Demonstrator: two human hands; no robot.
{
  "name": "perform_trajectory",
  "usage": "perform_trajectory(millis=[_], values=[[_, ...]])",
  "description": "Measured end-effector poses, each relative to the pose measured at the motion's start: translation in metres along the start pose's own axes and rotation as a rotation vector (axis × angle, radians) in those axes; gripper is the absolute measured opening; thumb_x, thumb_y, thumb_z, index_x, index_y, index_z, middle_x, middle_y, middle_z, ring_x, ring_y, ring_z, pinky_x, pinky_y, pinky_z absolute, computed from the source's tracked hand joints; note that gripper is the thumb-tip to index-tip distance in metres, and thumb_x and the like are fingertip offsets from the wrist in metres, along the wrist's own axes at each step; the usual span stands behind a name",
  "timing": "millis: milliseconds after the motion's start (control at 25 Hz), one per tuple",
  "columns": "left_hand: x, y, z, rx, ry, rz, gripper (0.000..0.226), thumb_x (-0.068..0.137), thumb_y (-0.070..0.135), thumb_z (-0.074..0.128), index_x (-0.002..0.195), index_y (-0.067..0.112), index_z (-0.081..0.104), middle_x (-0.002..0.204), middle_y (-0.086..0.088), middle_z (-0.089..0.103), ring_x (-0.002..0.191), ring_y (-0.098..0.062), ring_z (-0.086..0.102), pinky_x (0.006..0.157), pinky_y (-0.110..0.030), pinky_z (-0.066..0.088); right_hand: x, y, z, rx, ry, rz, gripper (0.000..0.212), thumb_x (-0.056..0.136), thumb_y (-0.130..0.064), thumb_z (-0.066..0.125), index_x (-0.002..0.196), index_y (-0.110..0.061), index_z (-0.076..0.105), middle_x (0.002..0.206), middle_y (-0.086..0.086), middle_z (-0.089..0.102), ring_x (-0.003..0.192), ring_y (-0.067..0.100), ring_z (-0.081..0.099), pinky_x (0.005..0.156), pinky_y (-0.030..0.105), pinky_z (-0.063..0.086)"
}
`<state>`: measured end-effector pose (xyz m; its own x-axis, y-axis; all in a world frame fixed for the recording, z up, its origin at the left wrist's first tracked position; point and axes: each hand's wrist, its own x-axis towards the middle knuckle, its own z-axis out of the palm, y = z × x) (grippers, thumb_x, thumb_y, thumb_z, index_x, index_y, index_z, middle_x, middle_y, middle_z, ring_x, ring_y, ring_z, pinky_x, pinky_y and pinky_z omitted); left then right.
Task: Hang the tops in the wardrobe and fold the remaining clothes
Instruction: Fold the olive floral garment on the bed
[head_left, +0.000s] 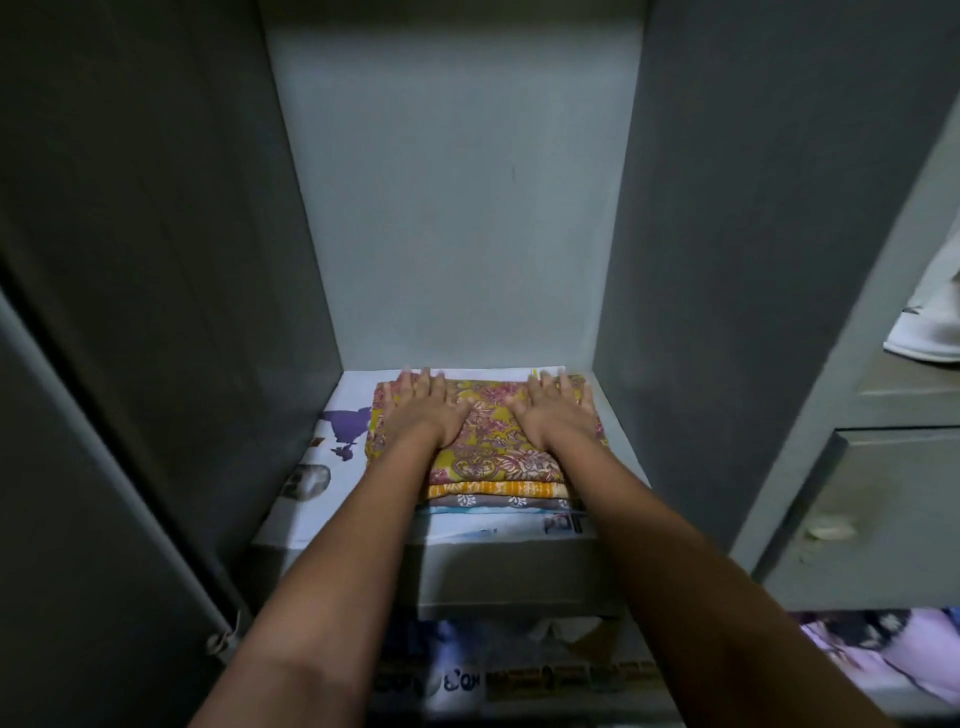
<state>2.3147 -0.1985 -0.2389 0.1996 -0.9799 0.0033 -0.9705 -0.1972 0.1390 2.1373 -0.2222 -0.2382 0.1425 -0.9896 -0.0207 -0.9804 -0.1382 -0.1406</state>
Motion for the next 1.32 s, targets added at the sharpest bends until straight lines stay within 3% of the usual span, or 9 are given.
perform_trajectory(millis=[120, 240, 440, 680, 880, 1040, 1160, 1240, 1320], values=[[0.003, -0.01, -0.009, -0.119, -0.032, -0.043, 0.086, 0.09, 0.071, 0.021, 0.153, 0.015, 0.004, 0.16, -0.006, -0.003, 0.148, -0.026, -0.006, 0.118, -0.043, -0.002, 0.002, 0.011, -0.005, 0.131, -0.042, 0.146, 0.075, 0.094, -0.065, 0.018, 0.154, -0.022, 0.002, 0.161, -0.003, -0.006, 0.148, 0.023, -0.003, 0.118, 0.05, 0.002], [0.004, -0.023, -0.032, -0.475, -0.016, -0.137, 0.091, 0.088, 0.073, 0.026, 0.148, 0.006, 0.026, 0.156, -0.015, 0.022, 0.143, -0.032, 0.022, 0.117, -0.043, 0.018, -0.003, 0.023, -0.025, 0.248, -0.088, 0.287, 0.082, 0.093, -0.068, 0.021, 0.153, -0.015, 0.008, 0.161, 0.005, 0.002, 0.147, 0.03, 0.002, 0.115, 0.054, -0.002], [-0.051, -0.01, -0.095, -1.133, 0.216, -0.057, 0.064, 0.1, 0.053, 0.026, 0.148, 0.011, 0.03, 0.155, -0.008, 0.026, 0.143, -0.025, 0.026, 0.109, -0.032, 0.025, -0.047, 0.021, -0.086, 0.79, 0.09, 0.09, 0.077, 0.098, -0.056, 0.027, 0.149, 0.001, 0.019, 0.157, 0.017, 0.018, 0.145, 0.031, 0.018, 0.115, 0.04, 0.016], [-0.195, 0.024, -0.097, -1.298, 0.322, 0.027, 0.056, 0.102, 0.041, 0.03, 0.145, 0.004, 0.035, 0.152, -0.008, 0.032, 0.141, -0.02, 0.029, 0.117, -0.031, 0.019, -0.178, 0.039, -0.084, 1.116, 0.074, -0.057, 0.075, 0.096, -0.059, 0.032, 0.149, -0.005, 0.026, 0.155, 0.01, 0.027, 0.143, 0.026, 0.026, 0.115, 0.038, 0.019], [-0.264, 0.027, -0.033, -1.37, 0.294, -0.044, 0.1, 0.065, 0.093, 0.037, 0.132, 0.02, 0.056, 0.138, -0.001, 0.054, 0.13, -0.019, 0.047, 0.114, -0.044, 0.029, -0.301, 0.074, -0.058, 1.195, 0.097, -0.098, 0.064, 0.1, -0.048, 0.036, 0.144, -0.001, 0.036, 0.145, 0.006, 0.04, 0.137, 0.021, 0.034, 0.108, 0.026, 0.025], [-0.399, 0.067, -0.082, -1.442, 0.209, 0.051, 0.072, 0.092, 0.062, 0.035, 0.145, 0.013, 0.039, 0.151, -0.004, 0.036, 0.138, -0.019, 0.034, 0.118, -0.04, 0.022, -0.385, 0.101, -0.069, 1.204, 0.102, -0.029, 0.091, 0.088, -0.069, 0.039, 0.148, -0.002, 0.027, 0.151, 0.006, 0.033, 0.141, 0.022, 0.028, 0.117, 0.035, 0.02], [-0.429, 0.089, -0.108, -1.496, 0.185, 0.08, 0.073, 0.091, 0.063, 0.039, 0.14, 0.009, 0.043, 0.146, -0.001, 0.041, 0.133, -0.017, 0.039, 0.116, -0.039, 0.026, -0.433, 0.125, -0.102, 1.224, 0.208, 0.004, 0.076, 0.097, -0.055, 0.036, 0.15, -0.002, 0.02, 0.155, 0.009, 0.025, 0.143, 0.023, 0.024, 0.115, 0.033, 0.018], [-0.437, 0.111, -0.109, -1.471, 0.1, 0.13, 0.097, 0.074, 0.082, 0.045, 0.139, 0.01, 0.046, 0.144, -0.002, 0.045, 0.132, -0.016, 0.042, 0.115, -0.04, 0.028, -0.459, 0.148, -0.112, 1.212, 0.282, 0.063, 0.076, 0.097, -0.053, 0.037, 0.15, -0.003, 0.018, 0.156, 0.01, 0.024, 0.143, 0.024, 0.024, 0.114, 0.033, 0.018], [-0.452, 0.139, -0.103, -1.497, -0.001, 0.225, 0.086, 0.085, 0.073, 0.04, 0.142, 0.01, 0.042, 0.147, -0.002, 0.042, 0.133, -0.013, 0.039, 0.116, -0.038, 0.025, -0.498, 0.171, -0.115, 1.198, 0.341, 0.104, 0.08, 0.095, -0.057, 0.039, 0.151, -0.005, 0.017, 0.156, 0.009, 0.024, 0.143, 0.024, 0.024, 0.114, 0.035, 0.018]])
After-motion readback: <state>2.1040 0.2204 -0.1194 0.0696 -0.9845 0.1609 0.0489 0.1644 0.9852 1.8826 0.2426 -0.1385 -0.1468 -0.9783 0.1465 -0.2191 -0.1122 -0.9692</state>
